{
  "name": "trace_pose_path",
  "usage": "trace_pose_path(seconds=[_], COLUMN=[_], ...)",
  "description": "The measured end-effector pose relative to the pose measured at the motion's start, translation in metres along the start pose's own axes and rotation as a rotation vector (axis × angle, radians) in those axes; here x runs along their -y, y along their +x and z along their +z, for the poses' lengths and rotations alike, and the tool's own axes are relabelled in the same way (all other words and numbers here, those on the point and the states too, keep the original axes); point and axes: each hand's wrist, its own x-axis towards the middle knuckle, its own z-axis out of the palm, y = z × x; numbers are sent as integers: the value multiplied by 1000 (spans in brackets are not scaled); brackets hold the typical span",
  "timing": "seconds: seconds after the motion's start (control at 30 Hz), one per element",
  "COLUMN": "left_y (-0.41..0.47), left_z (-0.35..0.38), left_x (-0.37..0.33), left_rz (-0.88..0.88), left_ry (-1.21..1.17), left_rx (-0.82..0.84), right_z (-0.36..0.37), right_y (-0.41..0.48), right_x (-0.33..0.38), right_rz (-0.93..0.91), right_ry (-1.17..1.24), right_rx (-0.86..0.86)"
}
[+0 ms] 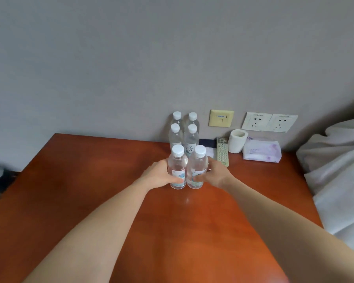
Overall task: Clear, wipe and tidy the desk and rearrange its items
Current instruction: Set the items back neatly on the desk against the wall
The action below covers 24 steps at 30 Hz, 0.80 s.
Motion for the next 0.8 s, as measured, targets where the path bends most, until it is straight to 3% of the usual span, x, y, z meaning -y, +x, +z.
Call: trace_pose_path(seconds=[0.4, 0.8], left_y=[88, 119], left_z=[-1, 2], left_x=[40, 49], left_rz=[6, 30], left_ry=[-21, -76], left_rx=[-4, 0], right_z=[27, 32], right_y=[74, 95], right_x=[1, 6], right_rz=[134, 179], right_ry=[-35, -21], right_rx=[-104, -150])
